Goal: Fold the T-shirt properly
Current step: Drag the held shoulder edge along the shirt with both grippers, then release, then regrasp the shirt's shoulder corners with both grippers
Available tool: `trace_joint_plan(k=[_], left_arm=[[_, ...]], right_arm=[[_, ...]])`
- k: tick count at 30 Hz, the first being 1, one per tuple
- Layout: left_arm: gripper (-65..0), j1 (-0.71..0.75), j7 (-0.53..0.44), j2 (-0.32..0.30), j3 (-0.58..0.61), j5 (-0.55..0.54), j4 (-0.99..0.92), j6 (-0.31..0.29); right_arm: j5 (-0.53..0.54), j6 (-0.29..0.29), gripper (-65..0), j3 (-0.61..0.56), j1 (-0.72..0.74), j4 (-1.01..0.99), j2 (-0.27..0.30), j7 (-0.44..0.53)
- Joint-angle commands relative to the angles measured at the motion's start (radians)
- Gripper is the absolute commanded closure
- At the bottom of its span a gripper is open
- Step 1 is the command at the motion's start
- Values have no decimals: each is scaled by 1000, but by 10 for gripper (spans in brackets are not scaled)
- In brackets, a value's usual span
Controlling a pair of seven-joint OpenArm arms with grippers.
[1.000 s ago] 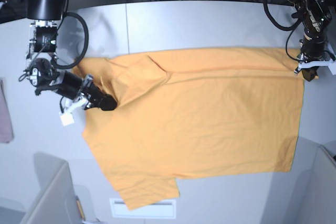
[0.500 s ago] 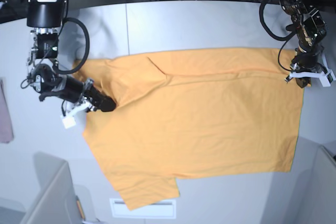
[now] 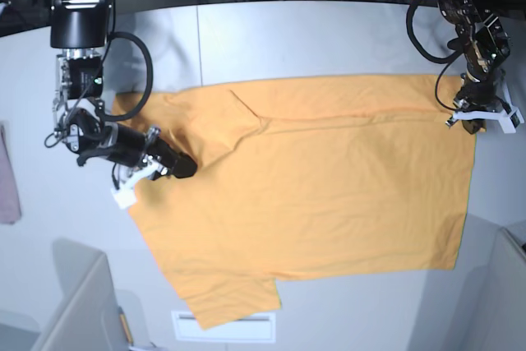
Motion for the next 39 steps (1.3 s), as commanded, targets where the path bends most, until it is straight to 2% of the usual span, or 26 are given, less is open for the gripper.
trace_joint_plan(k=[1, 6, 9, 14, 20, 26, 30, 31, 32, 36, 39], left_arm=[[0, -10, -22, -16, -1, -9, 19, -8], [0, -10, -24, -16, -4, -9, 19, -8], [0, -11, -24, -16, -2, -9, 20, -8], [0, -11, -22, -16, -2, -6, 19, -8], [0, -45, -18, -15, 1, 80, 17, -8], [0, -53, -18, -15, 1, 81, 17, -8], [0, -54, -18, -15, -7, 81, 17, -8], [-10, -54, -18, -15, -8, 81, 17, -8], [-54, -64, -21, -15, -8, 81, 17, -8], [-211, -107, -21, -21, -12, 89, -7, -8], [-306, -146, -24, -54, -12, 89, -38, -8]], right_arm=[[21, 12, 0, 8, 23, 22, 15, 10], [21, 16, 0, 6, 23, 22, -10, 7], [21, 66, 0, 5, 36, 22, -11, 2], [18, 68, 0, 6, 37, 12, -8, 11], [18, 68, 0, 6, 37, 12, -7, 10], [17, 68, 0, 15, 37, 12, -2, 11], [-57, 23, -233, 37, 39, 13, -2, 19], [-83, 5, -260, 61, 37, 16, -10, 31], [-111, -11, -264, 84, 34, 19, -11, 48], [-146, -37, -263, 169, 14, 25, -11, 125], [-168, -58, -263, 252, -34, 97, -10, 181]])
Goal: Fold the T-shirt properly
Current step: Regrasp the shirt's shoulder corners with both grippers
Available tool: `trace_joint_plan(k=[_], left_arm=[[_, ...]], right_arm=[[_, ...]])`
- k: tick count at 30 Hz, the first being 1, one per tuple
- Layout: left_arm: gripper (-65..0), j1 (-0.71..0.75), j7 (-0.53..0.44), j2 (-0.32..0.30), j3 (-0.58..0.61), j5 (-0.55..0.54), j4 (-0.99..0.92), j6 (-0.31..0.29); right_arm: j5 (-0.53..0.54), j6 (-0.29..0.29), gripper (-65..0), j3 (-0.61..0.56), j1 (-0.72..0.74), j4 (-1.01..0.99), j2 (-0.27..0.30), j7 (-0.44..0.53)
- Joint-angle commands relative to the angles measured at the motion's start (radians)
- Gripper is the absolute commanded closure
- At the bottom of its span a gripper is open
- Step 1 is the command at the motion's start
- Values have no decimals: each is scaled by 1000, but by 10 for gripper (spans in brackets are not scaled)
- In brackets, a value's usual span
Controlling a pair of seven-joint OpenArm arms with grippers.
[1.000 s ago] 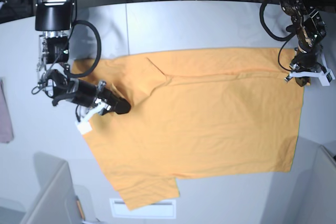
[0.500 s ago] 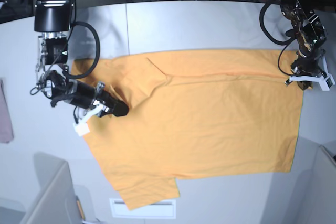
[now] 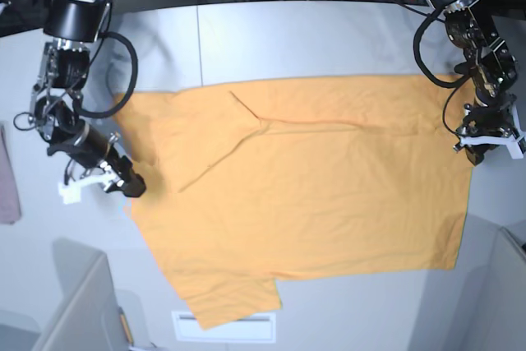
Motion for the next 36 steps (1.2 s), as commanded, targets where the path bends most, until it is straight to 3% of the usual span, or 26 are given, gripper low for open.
trace_joint_plan(k=[1, 5, 9, 11, 13, 15, 17, 25, 30, 36], left_arm=[[-334, -27, -23, -24, -14, -3, 13, -2], [-397, -25, -15, -20, -137, -12, 92, -8], [-423, 118, -6, 32, -203, -39, 207, -11], [-428, 194, -9, 59, -226, -96, 234, -11], [-423, 259, -9, 82, -266, -194, 237, -14], [-421, 302, -9, 89, -302, -279, 227, -55], [-421, 340, -6, 98, -328, -334, 220, -84], [-421, 357, -6, 121, -318, -339, 112, -87], [-421, 352, -10, 108, -226, -337, 57, -87], [-421, 285, -9, 95, -210, -337, -41, -87]], right_arm=[[-4, -1, -263, 29, 4, 51, 16, 35], [-83, -2, -263, 121, -100, 183, 13, 98], [-83, -2, -269, 201, -244, 318, -28, 112], [-83, -2, -285, 238, -300, 358, -62, 103], [-82, -2, -354, 249, -356, 384, -100, 101], [-82, -2, -393, 252, -399, 395, -131, 101], [-82, -2, -392, 252, -448, 404, -149, 103], [-88, -4, -390, 250, -528, 398, -266, 111], [-88, -4, -390, 250, -511, 326, -266, 111], [-88, -4, -390, 250, -490, 249, -263, 111]])
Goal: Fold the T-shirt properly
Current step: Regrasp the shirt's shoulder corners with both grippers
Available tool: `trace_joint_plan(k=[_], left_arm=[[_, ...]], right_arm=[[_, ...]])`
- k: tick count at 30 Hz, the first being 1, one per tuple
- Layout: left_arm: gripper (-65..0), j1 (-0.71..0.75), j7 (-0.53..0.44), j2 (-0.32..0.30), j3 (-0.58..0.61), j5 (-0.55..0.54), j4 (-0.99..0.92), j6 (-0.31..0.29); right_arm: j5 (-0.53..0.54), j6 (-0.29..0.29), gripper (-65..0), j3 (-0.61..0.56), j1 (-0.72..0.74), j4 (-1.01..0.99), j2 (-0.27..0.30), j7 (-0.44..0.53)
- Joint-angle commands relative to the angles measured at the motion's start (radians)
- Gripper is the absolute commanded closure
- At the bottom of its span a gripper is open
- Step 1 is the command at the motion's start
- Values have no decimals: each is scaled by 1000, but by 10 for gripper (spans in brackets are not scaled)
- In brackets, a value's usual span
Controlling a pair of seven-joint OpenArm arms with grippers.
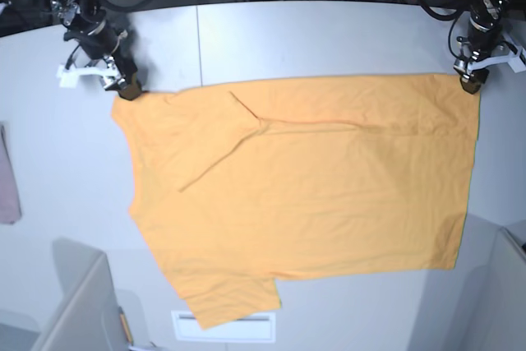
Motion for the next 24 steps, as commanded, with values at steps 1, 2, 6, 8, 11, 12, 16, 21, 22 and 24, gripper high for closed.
trace_joint_plan(k=[1, 2, 6, 8, 11, 12, 16, 21, 22, 24], left_arm=[[-421, -6, 9, -6, -8, -6, -3, -2], [-420, -11, 9, -6, -8, -6, -12, -2], [-420, -32, 8, -7, -2, -6, -25, -2], [-420, -46, 8, -7, -2, -6, -28, -2], [-420, -63, 9, -7, -2, -6, -28, -2], [-420, -66, 9, -7, -2, -3, -28, -2], [-420, -85, 9, -7, 0, 69, -28, -2], [-420, -94, 9, -4, 0, 101, -29, -2], [-420, -94, 9, -4, 0, 101, -29, -2], [-420, -95, 9, -4, 0, 101, -29, -2]], right_arm=[[-4, -1, -390, 4, -1, 6, 6, -6], [-4, -1, -390, 4, 1, 6, 6, -6], [-4, -1, -390, 4, 16, 5, 6, -4], [-4, -1, -389, 4, 30, -14, 6, -4], [-4, -1, -389, 22, 54, -49, 7, -4], [-4, -1, -389, 27, 61, -60, 6, -4], [-4, -1, -389, 22, 80, -92, 21, -4], [-4, -1, -389, 20, 102, -129, 24, -6], [-4, -1, -389, 20, 111, -147, 27, -6], [-4, -1, -389, 20, 130, -181, 29, -6]])
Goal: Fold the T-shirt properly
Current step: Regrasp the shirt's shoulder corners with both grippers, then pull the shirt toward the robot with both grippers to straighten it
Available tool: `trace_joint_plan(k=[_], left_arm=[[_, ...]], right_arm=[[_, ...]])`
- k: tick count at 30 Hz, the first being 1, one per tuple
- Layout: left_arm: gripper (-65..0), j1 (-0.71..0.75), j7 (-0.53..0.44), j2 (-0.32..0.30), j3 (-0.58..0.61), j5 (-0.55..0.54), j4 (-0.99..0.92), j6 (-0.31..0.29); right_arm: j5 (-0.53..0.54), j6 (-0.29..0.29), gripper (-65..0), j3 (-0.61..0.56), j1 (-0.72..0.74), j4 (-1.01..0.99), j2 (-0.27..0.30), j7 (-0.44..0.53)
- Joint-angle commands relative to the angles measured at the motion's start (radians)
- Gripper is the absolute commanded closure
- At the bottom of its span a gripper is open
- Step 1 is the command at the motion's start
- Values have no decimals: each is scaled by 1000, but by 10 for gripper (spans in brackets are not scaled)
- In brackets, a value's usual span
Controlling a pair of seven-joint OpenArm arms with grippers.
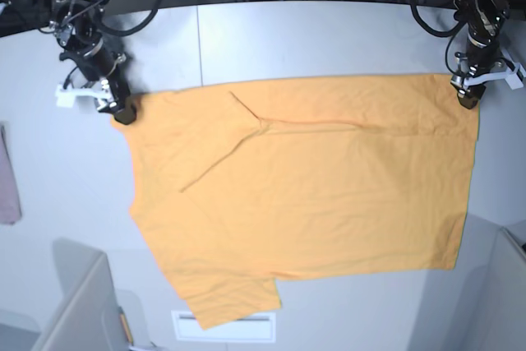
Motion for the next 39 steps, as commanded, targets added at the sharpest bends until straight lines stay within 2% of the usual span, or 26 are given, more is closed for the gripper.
trace_joint_plan(k=[1, 3, 4, 9, 12, 13, 15, 16, 17, 19, 20, 32, 39], left_arm=[[-418, 0, 7, -9, -3, 0, 8, 5], [-418, -5, 7, -9, -3, 0, 8, 5], [-416, -12, 7, -9, -3, 3, 8, 5], [-416, -20, 10, -9, -3, 5, 7, 5], [-413, -21, 7, -9, -3, 5, 7, 5], [-393, -21, 7, -9, -3, 5, 7, 5], [-306, -21, 7, -11, -3, 5, 7, 5], [-239, -21, 7, -11, -3, 5, 7, 5], [-163, -21, 7, -11, -3, 5, 7, 5], [0, -23, 10, -12, -3, 5, 7, 5], [0, -23, 10, -12, -3, 5, 4, 5], [0, 12, 12, -43, -3, 5, -9, 5], [0, 124, 12, -43, -3, 2, 54, 5]], right_arm=[[-58, -34, -389, -1, -6, -22, 0, -22], [-58, -34, -384, -1, -3, -29, 0, -22], [-58, -34, -362, -1, -3, -29, 0, -22], [-58, -30, -197, -1, -3, -31, 0, -21], [-58, -30, -171, -1, 3, -31, 2, -21], [-58, -30, -168, 3, 6, -31, 2, -21], [-58, -30, -167, 2, 6, -31, 7, -21], [-58, -30, -162, 0, 6, -31, 11, -21], [-58, -30, -141, 0, 6, -31, 11, -21], [-58, -30, -45, 0, 5, -31, 11, -24], [-58, -30, 0, 0, 5, -31, 13, -27], [-58, -30, 0, 5, -49, 44, 13, -34], [-54, -28, 0, 6, -126, 133, 13, -108]])
